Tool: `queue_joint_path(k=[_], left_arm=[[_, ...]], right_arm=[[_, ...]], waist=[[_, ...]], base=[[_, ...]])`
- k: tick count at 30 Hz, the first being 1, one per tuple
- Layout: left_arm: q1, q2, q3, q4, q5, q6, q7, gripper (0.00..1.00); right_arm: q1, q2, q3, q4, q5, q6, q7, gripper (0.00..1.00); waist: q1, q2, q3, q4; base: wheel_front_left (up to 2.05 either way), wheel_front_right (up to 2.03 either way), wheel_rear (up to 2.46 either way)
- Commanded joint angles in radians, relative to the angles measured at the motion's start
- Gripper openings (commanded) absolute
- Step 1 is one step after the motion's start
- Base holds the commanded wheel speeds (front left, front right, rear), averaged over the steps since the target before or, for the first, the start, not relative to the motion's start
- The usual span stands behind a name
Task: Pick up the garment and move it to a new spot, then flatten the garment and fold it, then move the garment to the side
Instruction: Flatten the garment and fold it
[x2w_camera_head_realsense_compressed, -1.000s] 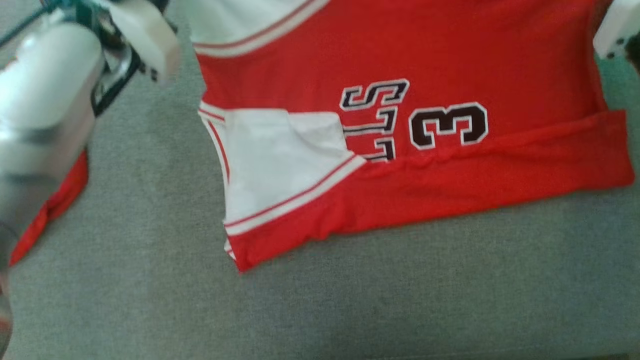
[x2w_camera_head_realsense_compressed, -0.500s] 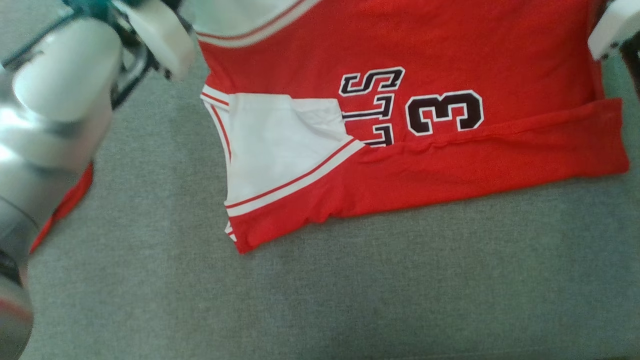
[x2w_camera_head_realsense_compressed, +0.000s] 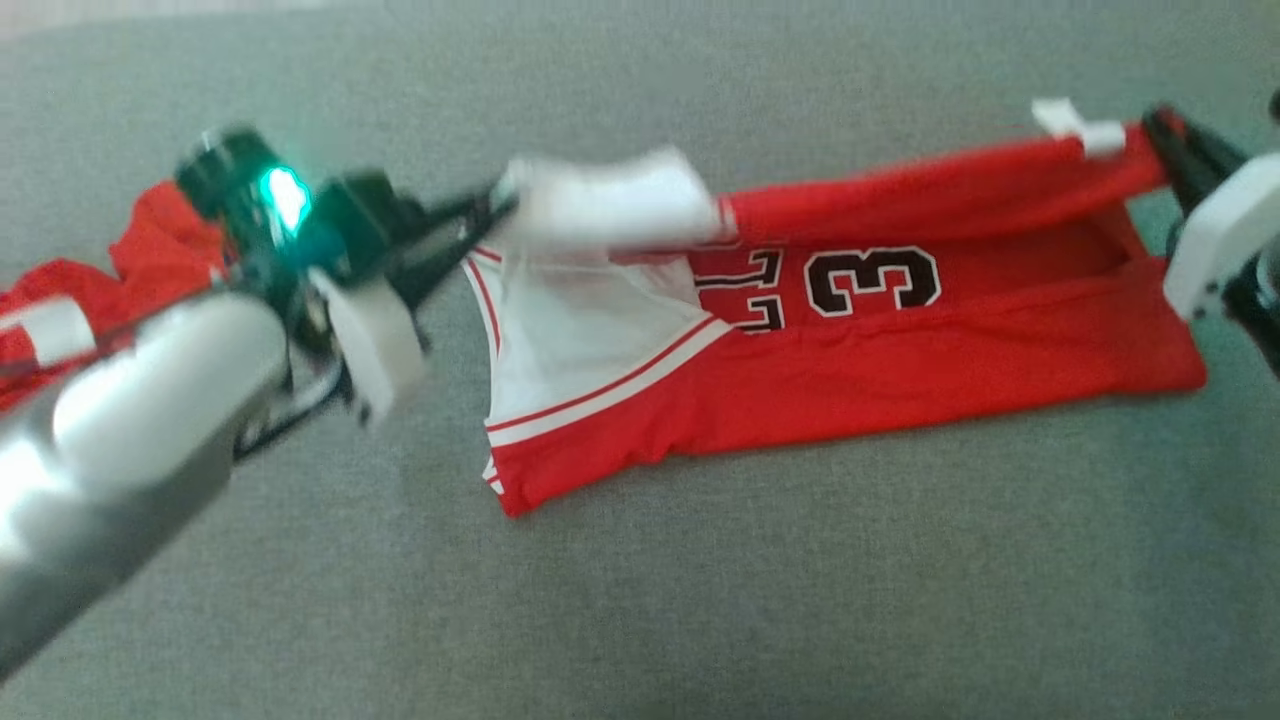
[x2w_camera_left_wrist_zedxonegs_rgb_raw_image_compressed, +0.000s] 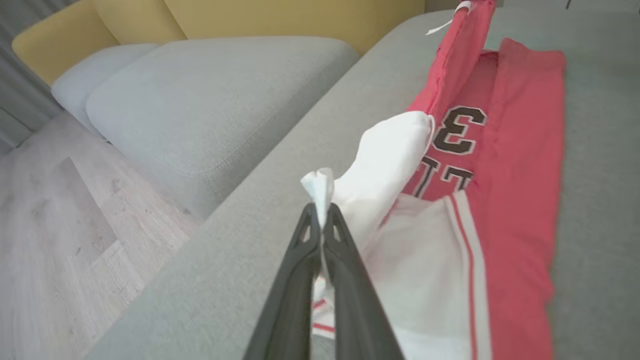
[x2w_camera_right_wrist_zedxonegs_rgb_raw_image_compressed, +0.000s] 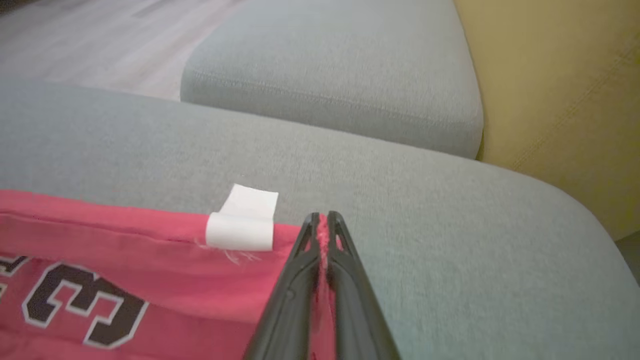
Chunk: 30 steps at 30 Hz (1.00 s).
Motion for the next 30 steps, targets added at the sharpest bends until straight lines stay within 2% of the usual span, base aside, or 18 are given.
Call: queue_joint_path(k=[1,6,13,20,30], left_arm=[[0.005,0.071,0.043,-0.075,0.0,0.002,0.045,0.0],[0.121,0.139,0.043,-0.257,-0.019,0.002,0.163,0.0],[0.191,0.173,0.043,-0.341,-0.022,0.002,0.217,0.0],[0.237,0.172,0.043,-0.349,-0.008,0.002,0.232,0.0],[0.296,0.132,0.043,-0.298,0.022,0.002,0.223,0.0]], right_arm=[[0.038,-0.053,0.031,-0.041,0.03,0.007,0.038,0.0],[0.1,-0.128,0.085,-0.11,0.131,0.007,0.149,0.0],[0.13,-0.185,0.133,-0.141,0.164,0.007,0.219,0.0],[0.154,-0.21,0.17,-0.155,0.204,0.007,0.295,0.0],[0.171,-0.208,0.192,-0.153,0.244,0.007,0.382,0.0]], waist=[[0.0002,-0.0001,-0.031,0.004],[0.0002,-0.0001,-0.059,0.007],[0.0002,-0.0001,-0.07,0.006],[0.0002,-0.0001,-0.078,-0.001],[0.0002,-0.0001,-0.092,-0.015]], base=[[0.0,0.0,0.0],[0.0,0.0,0.0],[0.0,0.0,0.0],[0.0,0.0,0.0],[0.0,0.0,0.0]])
